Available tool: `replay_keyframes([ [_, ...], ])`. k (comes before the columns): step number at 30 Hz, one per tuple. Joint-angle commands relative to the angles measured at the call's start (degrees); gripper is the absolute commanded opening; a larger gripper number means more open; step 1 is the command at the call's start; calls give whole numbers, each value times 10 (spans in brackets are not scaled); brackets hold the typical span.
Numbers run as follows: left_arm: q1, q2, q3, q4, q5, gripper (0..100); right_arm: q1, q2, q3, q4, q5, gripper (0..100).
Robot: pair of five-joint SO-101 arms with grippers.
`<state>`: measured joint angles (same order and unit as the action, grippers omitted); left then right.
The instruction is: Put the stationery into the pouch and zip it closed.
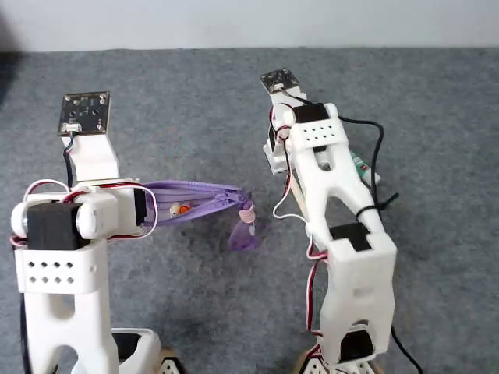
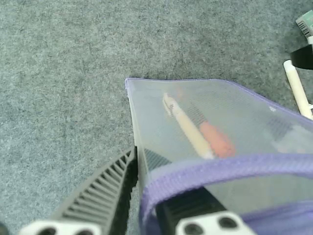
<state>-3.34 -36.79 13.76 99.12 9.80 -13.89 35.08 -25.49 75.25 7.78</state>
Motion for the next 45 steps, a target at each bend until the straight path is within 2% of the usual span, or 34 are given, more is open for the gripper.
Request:
replay_keyframes([
  [1, -4, -9, -23, 4, 5, 12, 7, 39, -62, 8, -4, 173],
  [11, -4, -9, -23, 2, 5, 12, 8, 123, -96, 12, -4, 167],
  [16, -4, -9, -23, 1, 5, 12, 12, 121, -97, 19, -1, 13],
  [23, -4, -9, -23, 1, 5, 12, 22, 98, -105, 73, -4, 8],
  [39, -1, -11, -23, 1, 5, 12, 0, -226, -106, 249, -4, 8],
  [45, 0, -12, -26, 1, 5, 12, -7, -364, -106, 271, -4, 8],
])
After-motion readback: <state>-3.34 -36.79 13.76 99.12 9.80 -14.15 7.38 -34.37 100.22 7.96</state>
